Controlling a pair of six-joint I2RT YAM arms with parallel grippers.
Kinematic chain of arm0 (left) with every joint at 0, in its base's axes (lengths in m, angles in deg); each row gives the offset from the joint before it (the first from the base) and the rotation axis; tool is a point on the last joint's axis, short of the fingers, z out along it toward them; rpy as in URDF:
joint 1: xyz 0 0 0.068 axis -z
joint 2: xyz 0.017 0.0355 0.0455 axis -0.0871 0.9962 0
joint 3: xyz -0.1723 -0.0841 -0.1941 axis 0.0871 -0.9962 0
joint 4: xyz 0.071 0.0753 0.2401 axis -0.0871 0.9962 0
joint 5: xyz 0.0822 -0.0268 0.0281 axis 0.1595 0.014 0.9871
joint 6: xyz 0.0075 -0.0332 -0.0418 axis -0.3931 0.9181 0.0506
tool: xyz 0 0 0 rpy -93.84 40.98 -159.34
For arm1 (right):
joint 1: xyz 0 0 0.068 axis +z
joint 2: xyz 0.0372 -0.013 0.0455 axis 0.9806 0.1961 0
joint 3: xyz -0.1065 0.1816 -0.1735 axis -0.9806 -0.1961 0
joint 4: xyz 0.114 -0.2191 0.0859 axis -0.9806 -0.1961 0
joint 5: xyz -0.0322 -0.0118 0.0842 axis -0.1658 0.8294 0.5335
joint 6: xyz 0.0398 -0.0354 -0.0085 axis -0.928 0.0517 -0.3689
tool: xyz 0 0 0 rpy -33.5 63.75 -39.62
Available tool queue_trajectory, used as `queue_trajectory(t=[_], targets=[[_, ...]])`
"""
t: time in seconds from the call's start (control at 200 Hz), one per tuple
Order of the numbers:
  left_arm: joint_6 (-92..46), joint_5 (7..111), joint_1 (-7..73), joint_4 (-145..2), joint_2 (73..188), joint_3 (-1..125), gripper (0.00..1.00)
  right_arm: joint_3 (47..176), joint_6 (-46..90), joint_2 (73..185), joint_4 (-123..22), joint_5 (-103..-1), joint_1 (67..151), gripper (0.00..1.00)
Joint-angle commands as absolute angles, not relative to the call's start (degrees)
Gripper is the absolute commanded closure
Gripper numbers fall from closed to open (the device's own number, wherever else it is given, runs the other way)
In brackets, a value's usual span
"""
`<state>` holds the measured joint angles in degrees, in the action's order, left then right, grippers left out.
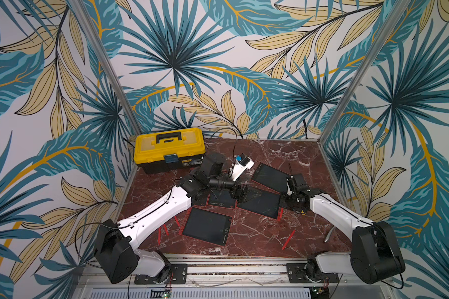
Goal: Place the stylus back onto the writing tablet
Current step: Place the stylus on the writing tablet.
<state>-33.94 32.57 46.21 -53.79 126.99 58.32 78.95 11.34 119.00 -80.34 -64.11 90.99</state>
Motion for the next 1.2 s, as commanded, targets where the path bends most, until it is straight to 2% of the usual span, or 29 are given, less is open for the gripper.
queue_trajectory(t=[0.0, 0.691, 1.192], targets=[[-36.51, 32.63, 46.40, -52.53, 124.90, 57.82, 0.00, 77.59, 12.05, 119.58, -79.40, -63.70, 90.73, 0.89], [-39.11, 36.18, 46.46, -49.24, 124.15, 57.11, 0.00, 75.76, 10.89, 123.34, -75.60, -64.14, 89.68, 0.89], [-36.43, 32.55, 46.87, -49.25, 125.95, 58.31, 0.00, 77.82, 9.26, 125.10, -76.46, -66.08, 89.68, 0.86]])
